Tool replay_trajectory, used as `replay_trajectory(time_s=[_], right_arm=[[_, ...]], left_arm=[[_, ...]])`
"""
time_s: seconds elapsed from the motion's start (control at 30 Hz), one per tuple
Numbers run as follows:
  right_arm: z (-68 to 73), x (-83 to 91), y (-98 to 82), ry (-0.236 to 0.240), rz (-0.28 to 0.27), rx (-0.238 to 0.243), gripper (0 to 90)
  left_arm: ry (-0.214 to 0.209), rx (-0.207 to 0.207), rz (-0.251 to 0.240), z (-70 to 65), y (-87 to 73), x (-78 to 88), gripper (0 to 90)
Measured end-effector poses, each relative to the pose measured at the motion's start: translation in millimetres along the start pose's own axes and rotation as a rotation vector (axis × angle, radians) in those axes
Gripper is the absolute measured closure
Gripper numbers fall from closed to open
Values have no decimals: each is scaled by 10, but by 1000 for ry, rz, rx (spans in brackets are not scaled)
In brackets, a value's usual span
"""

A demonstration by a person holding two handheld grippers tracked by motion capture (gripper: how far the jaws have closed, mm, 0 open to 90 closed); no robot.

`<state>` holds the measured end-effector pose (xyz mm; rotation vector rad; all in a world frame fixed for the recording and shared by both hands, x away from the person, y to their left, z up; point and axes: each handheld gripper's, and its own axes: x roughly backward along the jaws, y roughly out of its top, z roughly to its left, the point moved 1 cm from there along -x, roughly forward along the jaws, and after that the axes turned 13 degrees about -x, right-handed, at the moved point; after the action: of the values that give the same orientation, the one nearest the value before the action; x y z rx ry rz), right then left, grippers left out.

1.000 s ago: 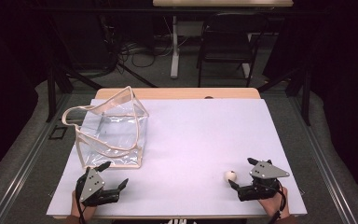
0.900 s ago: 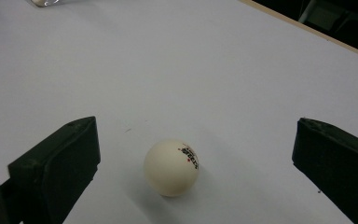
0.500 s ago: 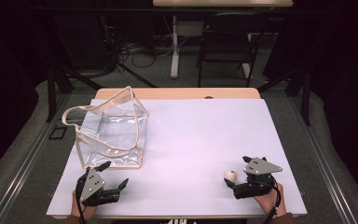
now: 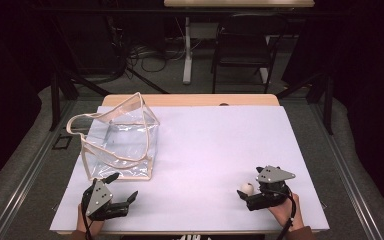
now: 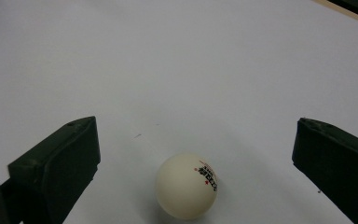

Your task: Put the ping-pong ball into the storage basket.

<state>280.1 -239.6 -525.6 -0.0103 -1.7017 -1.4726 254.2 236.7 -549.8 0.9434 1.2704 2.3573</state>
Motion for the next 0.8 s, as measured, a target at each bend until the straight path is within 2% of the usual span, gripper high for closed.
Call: replay_trajectory(time_s=[0.3,0.8], right_arm=[[-39,-68,-9,7,37,-28,4],[-33,-165,-54,25,92,-40,0]], left_arm=[[-4,2,2,4,-2,-8,160],[0,12,-4,10,-3,-5,160]])
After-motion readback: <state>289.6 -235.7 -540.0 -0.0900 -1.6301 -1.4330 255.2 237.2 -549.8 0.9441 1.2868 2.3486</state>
